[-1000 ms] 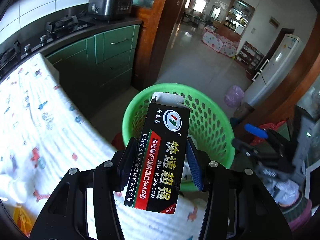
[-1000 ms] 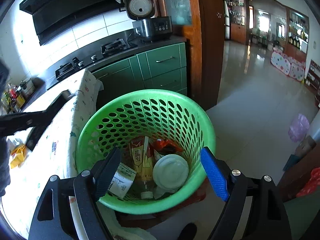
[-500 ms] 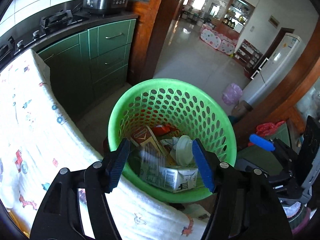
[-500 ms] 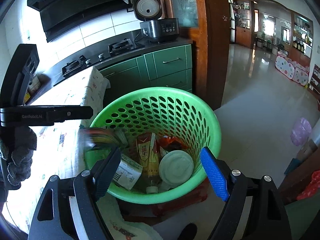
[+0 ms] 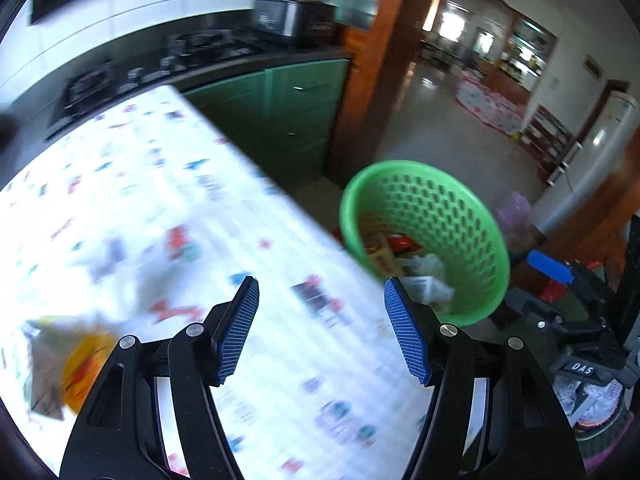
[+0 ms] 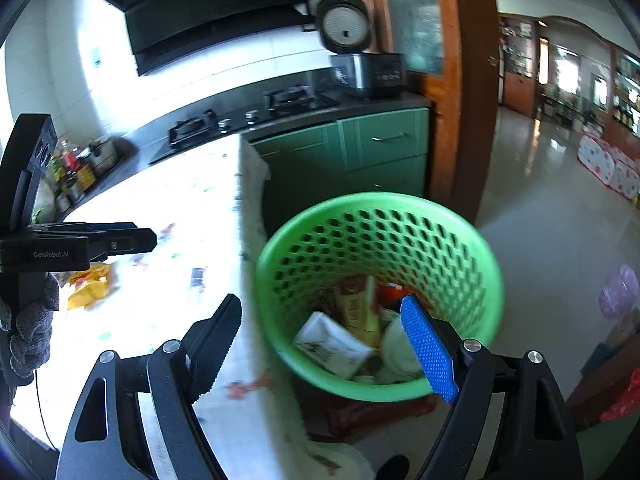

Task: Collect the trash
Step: 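Move both tools back toward the table, then grasp the white milk carton with the right tool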

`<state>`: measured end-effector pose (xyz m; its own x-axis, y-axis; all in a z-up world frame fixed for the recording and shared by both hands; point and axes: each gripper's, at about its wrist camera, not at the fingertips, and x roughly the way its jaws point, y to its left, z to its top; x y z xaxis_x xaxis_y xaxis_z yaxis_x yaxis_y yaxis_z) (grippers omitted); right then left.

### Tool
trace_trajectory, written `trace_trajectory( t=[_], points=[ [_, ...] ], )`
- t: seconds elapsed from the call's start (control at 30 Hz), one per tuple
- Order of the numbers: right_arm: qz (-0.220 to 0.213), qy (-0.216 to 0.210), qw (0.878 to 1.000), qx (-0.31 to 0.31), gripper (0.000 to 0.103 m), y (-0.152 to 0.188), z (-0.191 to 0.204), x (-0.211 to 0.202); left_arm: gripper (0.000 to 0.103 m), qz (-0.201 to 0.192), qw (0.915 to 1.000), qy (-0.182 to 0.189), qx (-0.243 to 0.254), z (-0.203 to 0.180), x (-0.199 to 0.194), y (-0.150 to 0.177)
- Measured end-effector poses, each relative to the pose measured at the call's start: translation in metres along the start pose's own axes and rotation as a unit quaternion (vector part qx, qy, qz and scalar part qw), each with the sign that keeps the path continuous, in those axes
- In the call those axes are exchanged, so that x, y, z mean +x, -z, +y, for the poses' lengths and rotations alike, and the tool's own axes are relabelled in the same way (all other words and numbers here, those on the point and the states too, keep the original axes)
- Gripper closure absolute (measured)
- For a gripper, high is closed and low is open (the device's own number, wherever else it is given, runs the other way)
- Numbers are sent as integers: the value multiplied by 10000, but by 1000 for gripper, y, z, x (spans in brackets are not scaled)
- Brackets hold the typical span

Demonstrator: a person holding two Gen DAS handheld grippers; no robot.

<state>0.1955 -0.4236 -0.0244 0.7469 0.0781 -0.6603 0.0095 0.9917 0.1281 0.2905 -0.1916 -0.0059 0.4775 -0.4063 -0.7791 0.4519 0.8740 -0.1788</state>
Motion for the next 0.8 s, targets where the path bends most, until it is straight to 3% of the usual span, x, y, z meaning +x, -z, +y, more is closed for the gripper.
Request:
trace_trajectory(
  t=[0.3,0.8],
  points=[
    [26,-480,9982,-367,24,-9,64,4,36,-258,9941,-761,-734,86,-60,24],
    [184,-1396,9789,-1478,24,-28,208,35,33,-525,9705,-1588,-1738,215,-152,102]
  ],
)
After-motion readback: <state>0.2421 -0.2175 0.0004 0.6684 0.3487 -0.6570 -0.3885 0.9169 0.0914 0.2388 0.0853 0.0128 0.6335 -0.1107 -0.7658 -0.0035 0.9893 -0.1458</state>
